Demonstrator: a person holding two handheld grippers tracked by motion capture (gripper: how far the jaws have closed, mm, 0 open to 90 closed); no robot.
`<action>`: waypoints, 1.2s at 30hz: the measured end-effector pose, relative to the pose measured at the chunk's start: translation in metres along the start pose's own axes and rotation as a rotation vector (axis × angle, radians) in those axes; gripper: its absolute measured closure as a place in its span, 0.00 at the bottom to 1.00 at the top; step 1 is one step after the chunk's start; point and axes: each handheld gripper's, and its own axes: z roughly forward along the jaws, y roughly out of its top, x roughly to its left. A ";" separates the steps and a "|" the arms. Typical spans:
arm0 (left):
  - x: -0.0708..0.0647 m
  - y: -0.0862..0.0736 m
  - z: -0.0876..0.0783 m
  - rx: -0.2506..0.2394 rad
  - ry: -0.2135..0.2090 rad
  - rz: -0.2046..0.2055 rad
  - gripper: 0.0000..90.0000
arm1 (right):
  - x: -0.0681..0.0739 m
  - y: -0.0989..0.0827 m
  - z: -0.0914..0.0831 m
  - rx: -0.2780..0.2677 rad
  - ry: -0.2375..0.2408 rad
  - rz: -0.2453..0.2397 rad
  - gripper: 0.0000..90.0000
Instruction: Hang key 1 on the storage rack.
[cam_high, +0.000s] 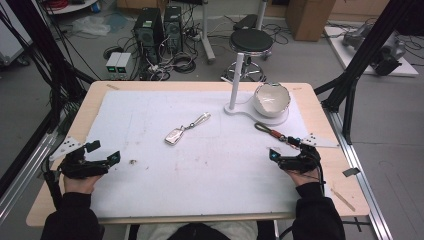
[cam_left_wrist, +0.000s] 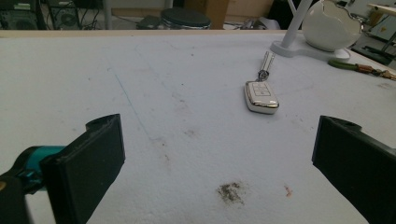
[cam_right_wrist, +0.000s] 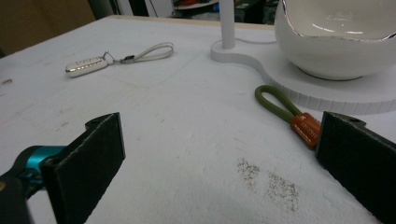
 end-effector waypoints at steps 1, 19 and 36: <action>0.000 0.000 0.000 -0.001 0.001 0.001 0.03 | -0.001 0.000 -0.001 -0.018 0.002 -0.009 0.01; -0.001 0.000 0.001 -0.006 0.000 0.003 0.03 | 0.003 -0.001 0.000 0.014 -0.003 -0.019 0.01; 0.000 0.001 0.002 -0.021 0.010 -0.009 0.03 | 0.001 0.008 0.014 0.152 -0.032 -0.070 0.01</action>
